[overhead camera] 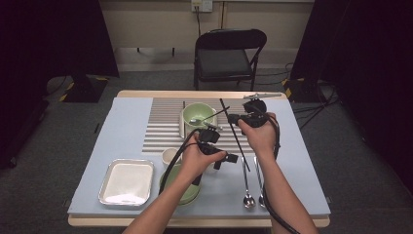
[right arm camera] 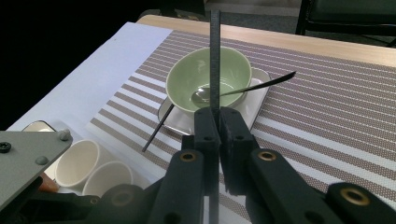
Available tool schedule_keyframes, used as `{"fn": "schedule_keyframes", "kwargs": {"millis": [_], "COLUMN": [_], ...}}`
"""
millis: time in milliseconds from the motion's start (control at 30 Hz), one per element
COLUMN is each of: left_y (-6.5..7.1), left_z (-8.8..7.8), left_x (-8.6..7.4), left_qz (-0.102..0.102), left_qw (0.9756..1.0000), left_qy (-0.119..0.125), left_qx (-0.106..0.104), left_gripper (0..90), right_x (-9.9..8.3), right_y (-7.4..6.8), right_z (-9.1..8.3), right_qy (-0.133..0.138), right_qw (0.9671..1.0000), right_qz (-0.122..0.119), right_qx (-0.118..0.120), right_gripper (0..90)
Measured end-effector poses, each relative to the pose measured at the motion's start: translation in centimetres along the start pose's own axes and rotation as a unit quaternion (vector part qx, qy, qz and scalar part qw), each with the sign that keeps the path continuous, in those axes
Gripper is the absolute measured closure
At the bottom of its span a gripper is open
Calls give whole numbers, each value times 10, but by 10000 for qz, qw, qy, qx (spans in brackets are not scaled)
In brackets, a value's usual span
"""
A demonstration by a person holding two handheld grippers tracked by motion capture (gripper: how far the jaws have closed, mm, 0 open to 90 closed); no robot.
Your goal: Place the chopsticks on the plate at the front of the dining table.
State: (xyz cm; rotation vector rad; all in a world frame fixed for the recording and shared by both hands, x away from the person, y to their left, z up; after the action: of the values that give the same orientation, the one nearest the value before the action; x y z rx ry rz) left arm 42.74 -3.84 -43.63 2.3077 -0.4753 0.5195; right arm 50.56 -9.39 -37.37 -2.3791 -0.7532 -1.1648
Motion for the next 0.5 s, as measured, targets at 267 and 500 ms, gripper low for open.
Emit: {"fn": "schedule_keyframes", "kwargs": {"millis": [267,500], "left_y": [2,4], "left_z": [3,5], "left_x": [-2,-2], "left_qz": [-1,-46], "left_qw": [10000,10000], "left_qy": [-36,-6], "left_qx": [-12,-57], "left_gripper": [399,401], "right_x": [2,2], "right_y": [-2,-4], "right_z": [2,3], "right_qy": [-5,-16], "right_qw": [10000,10000], "right_qz": [-10,-29], "right_qx": [-37,-33], "right_gripper": [862,862]}}
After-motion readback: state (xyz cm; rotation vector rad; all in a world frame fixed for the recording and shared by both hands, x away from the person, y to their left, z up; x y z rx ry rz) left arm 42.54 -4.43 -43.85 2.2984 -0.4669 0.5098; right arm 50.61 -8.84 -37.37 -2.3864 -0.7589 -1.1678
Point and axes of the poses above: each handheld gripper's, and its own axes: z roughly forward along the jaws, x roughly out of its top, y roughly to its right, the point moved 9 cm from there along z, roughly forward along the jaws, and after that the axes turned 9 degrees about -z, right-handed, at the moved point
